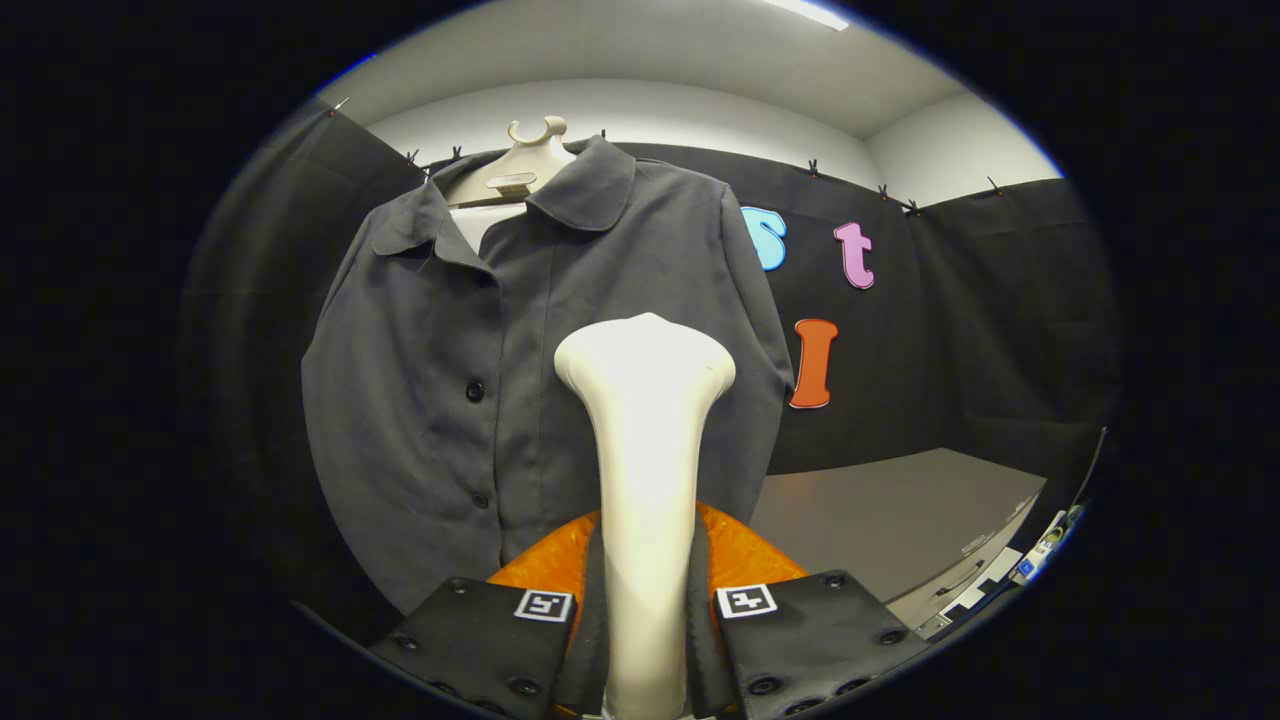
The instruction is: Iron the clothes twice with a garment steamer, once on the left side and once on the right side.
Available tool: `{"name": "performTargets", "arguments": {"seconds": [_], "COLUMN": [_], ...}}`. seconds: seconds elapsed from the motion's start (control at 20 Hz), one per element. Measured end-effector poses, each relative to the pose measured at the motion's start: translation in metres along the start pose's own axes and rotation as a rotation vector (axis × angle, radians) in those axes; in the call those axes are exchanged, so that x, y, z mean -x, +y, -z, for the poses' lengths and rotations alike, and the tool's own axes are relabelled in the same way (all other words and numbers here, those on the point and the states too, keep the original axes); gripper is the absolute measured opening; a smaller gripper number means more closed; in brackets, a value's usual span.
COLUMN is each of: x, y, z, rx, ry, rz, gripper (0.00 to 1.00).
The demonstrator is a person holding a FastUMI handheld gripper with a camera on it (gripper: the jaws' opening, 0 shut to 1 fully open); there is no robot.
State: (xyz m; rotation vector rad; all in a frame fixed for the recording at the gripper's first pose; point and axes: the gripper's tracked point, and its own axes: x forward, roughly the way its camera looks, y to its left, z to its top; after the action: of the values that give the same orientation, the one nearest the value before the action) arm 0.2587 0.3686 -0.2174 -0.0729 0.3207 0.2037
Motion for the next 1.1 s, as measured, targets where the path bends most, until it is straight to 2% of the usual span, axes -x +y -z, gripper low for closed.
{"name": "performTargets", "arguments": {"seconds": [0.5, 1.1], "x": [0.018, 0.04], "y": [0.0, 0.012], "z": [0.055, 0.149], "rx": [0.016, 0.032], "ry": [0.088, 0.25], "rz": [-0.017, -0.048], "gripper": [0.39, 0.39]}}
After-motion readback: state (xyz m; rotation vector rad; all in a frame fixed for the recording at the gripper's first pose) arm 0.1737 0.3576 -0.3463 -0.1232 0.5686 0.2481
